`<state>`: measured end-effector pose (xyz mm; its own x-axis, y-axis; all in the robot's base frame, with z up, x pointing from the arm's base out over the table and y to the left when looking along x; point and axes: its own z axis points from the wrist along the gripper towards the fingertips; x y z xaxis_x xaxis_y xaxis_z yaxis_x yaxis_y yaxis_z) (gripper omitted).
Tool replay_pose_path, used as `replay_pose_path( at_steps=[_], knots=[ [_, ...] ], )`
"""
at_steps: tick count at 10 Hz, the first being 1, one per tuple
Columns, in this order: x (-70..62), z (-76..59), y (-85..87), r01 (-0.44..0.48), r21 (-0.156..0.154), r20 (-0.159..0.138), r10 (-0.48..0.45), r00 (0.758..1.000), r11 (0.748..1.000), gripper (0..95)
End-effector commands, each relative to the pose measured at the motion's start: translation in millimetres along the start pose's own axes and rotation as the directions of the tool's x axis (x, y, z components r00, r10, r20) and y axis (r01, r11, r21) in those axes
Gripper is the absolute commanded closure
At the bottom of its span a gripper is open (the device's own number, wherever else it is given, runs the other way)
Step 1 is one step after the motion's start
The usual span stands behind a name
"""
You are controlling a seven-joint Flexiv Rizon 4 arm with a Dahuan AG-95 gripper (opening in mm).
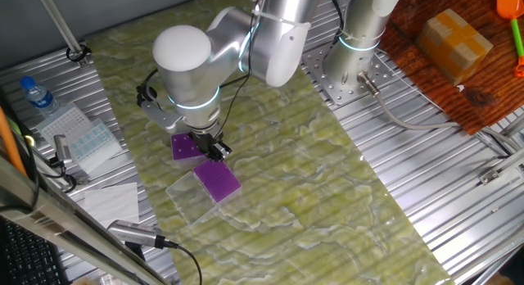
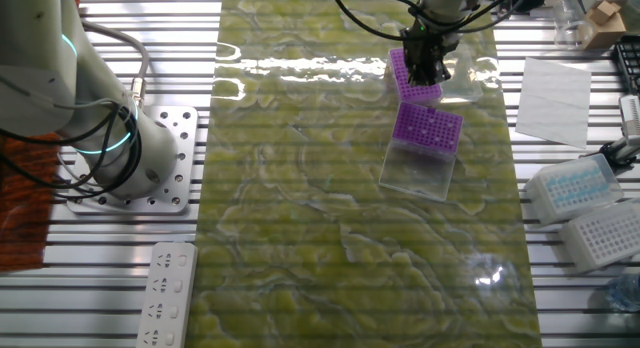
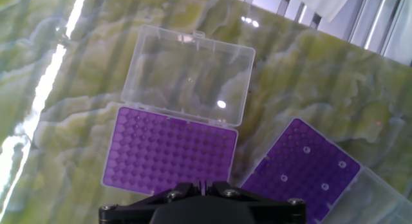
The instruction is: Transfer all small pipette tips from one holder to another
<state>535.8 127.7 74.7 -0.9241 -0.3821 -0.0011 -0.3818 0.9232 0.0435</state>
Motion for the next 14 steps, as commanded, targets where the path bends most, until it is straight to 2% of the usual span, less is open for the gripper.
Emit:
replay_pose_path(
  at_steps=[1,8,11,12,14],
  knots=[
    [0.7,1.2,0.0,0.002,0.002,0.003,-0.002,1.0,1.0,95.0],
    [2.5,2.8,0.0,0.005,0.005,0.007,-0.005,1.0,1.0,95.0],
    [2.0,9.2,-1.8,0.021,0.007,0.016,-0.021,1.0,1.0,95.0],
    [1.9,10.4,-2.2,0.04,0.009,0.015,-0.04,0.999,0.999,76.0],
    [2.1,10.2,-2.4,0.068,0.02,0.014,-0.068,0.998,0.998,76.0]
  ],
)
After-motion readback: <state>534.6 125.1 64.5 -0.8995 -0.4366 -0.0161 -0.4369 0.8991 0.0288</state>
